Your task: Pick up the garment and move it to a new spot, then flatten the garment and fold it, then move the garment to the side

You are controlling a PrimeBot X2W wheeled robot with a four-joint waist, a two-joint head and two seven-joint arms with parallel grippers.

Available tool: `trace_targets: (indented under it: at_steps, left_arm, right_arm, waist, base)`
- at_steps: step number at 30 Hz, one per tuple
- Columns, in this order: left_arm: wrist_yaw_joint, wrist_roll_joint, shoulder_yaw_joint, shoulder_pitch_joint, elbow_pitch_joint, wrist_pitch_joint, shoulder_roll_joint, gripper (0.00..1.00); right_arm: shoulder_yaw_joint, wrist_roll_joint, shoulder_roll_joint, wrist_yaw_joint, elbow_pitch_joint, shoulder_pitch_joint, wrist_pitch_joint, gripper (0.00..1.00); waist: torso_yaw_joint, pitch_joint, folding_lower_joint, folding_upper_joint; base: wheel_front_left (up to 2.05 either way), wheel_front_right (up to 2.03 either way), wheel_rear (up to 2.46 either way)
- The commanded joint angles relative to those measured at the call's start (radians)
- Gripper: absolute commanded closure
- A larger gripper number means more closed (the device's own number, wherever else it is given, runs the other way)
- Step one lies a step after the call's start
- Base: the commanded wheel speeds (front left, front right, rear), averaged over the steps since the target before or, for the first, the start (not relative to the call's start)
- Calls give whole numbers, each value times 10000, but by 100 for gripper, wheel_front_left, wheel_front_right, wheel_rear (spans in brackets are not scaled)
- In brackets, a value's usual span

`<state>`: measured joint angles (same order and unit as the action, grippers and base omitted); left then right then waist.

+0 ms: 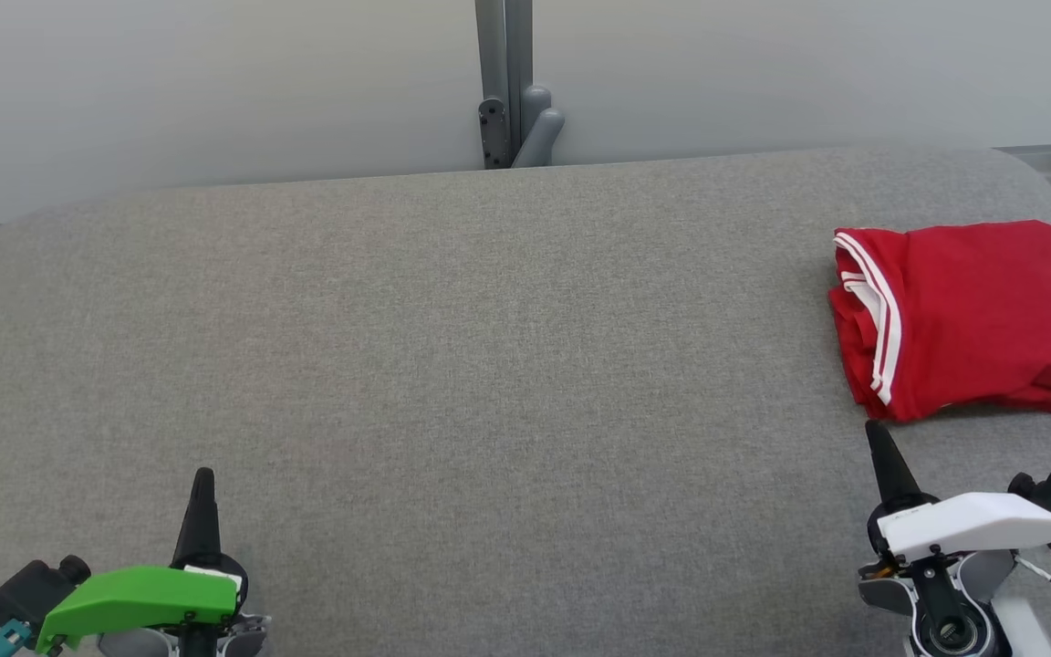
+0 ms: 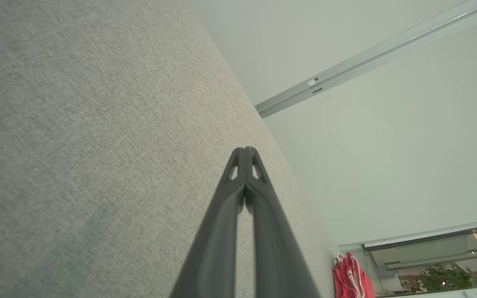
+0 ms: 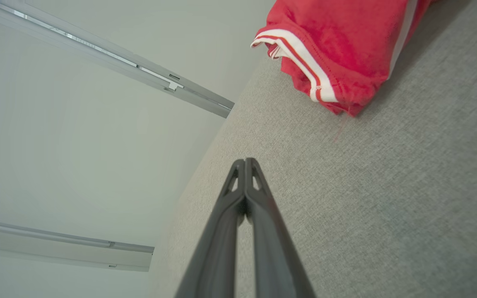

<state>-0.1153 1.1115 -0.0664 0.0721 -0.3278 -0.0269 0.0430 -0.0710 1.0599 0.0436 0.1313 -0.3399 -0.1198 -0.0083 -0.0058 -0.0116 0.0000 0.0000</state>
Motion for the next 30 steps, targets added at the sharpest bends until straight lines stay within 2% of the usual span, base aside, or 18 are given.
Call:
trace_targets:
  at_steps: [1, 30]
  left_arm:
    - [-60, 243, -67, 238, 145, 75, 72, 100]
    - [-128, 3046, -279, 452, 486, 799, 92, 100]
  right_arm:
    - [-46, 301, 56, -3, 148, -177, 72, 100]
    - [-338, 3328, 78, -2, 487, -179, 837, 100]
  waist:
    - [1, 2, 0, 0]
    - [31, 43, 0, 0]
  base:
    - [0, 0, 0]
    - [0, 0, 0]
